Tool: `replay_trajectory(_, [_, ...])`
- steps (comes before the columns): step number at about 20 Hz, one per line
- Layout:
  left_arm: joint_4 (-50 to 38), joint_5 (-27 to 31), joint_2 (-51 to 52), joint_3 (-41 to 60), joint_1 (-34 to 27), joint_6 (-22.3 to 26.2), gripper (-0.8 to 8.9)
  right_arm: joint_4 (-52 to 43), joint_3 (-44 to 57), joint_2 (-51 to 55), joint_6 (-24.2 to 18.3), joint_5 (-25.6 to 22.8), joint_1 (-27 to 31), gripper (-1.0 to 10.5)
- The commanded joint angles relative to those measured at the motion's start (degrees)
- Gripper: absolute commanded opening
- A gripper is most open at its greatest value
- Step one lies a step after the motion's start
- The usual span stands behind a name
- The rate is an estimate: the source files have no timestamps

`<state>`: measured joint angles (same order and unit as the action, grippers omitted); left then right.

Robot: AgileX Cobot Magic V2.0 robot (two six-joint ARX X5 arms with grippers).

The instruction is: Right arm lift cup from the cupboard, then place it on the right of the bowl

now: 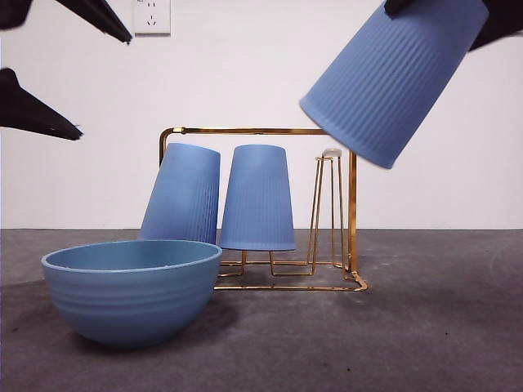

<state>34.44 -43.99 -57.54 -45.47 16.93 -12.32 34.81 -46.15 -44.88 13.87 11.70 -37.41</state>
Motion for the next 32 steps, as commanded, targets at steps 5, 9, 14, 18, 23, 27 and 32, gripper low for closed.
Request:
replay_trajectory(5, [-3.4,-11.7,-7.8,-1.0,0.3,-12.0,4.67,-28.5,18.9,4.3,18.8,9.9,-0.3,2.2])
replay_trajectory(9, [-5.3,-15.3,-12.3,-1.0,0.3,-15.0,4.67,-46.7,28.0,1.0,27.2,13.6,-0.4,2.2])
replay_trajectory(14, [-11.0,-19.5,-16.8,-1.0,0.4,-19.7,4.67,-57.7,30.1,-4.7,30.6,13.8,-0.9,2.2])
replay_trajectory(18, [-16.0,-20.6,-18.2,-1.0,0.7,-23.4,4.67,-65.8,30.1,-11.5,32.5,15.2,-2.4,2.2])
replay_trajectory(23, [-18.2,-21.7,-18.3,-1.0,1.3,-25.3,4.64,-77.3,30.0,-19.9,36.2,15.3,-4.5,2.2])
replay_trajectory(27, [-19.6,-21.7,-18.3,-1.0,2.1,-26.5,4.58,-84.0,29.9,-25.2,38.3,15.3,-5.5,2.2])
replay_trajectory(32, [-20.7,-21.7,-18.3,-1.0,3.0,-27.6,3.15,-90.3,29.4,-30.6,39.8,15.3,-6.9,2.2])
